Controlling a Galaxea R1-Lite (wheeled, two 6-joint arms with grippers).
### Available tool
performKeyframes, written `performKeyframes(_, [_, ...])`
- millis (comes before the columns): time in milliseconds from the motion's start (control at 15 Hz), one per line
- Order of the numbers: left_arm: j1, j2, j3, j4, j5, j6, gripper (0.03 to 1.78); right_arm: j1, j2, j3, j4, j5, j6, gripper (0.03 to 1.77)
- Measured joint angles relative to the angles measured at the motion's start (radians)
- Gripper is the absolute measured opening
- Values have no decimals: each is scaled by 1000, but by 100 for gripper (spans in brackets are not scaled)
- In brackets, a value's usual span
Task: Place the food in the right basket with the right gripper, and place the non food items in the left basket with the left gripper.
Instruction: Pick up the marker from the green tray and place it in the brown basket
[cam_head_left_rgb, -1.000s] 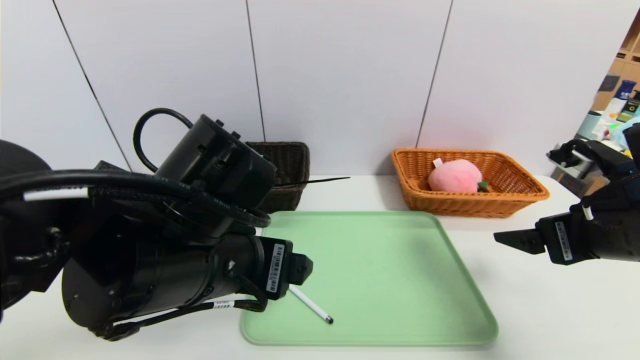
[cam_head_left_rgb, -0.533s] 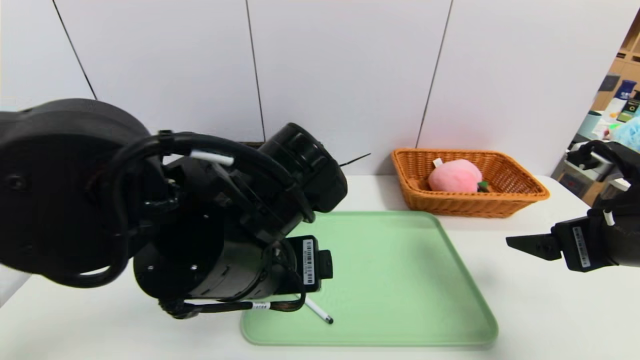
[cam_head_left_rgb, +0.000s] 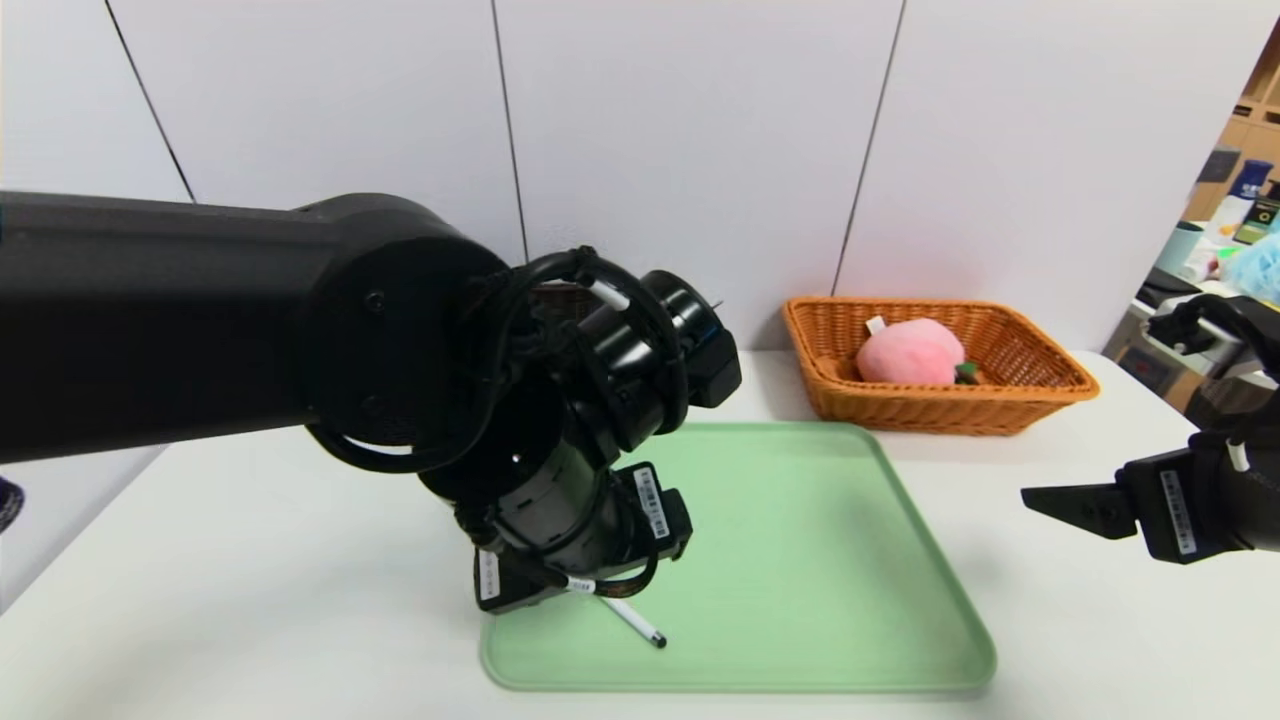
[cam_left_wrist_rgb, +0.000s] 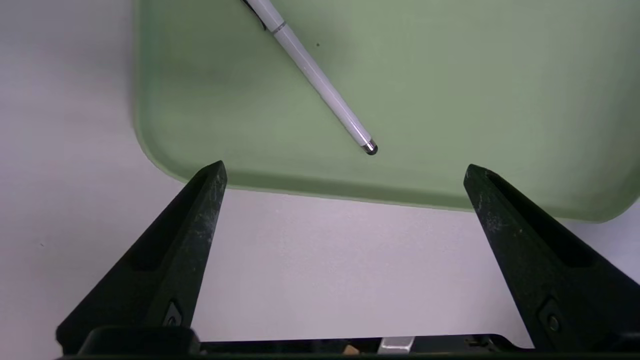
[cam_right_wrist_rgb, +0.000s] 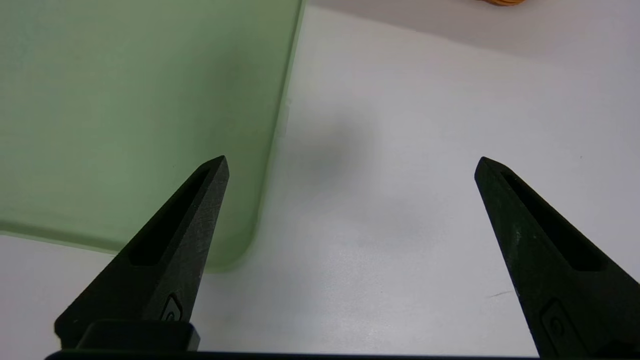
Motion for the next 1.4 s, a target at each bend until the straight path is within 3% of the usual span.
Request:
performKeyframes(267, [26, 42, -27, 43, -73, -72, 169, 0, -9, 3, -2, 1, 0, 170])
performKeyframes(1400, [97, 175, -72, 48, -106, -97, 169, 13, -9, 3, -4, 7, -2, 170])
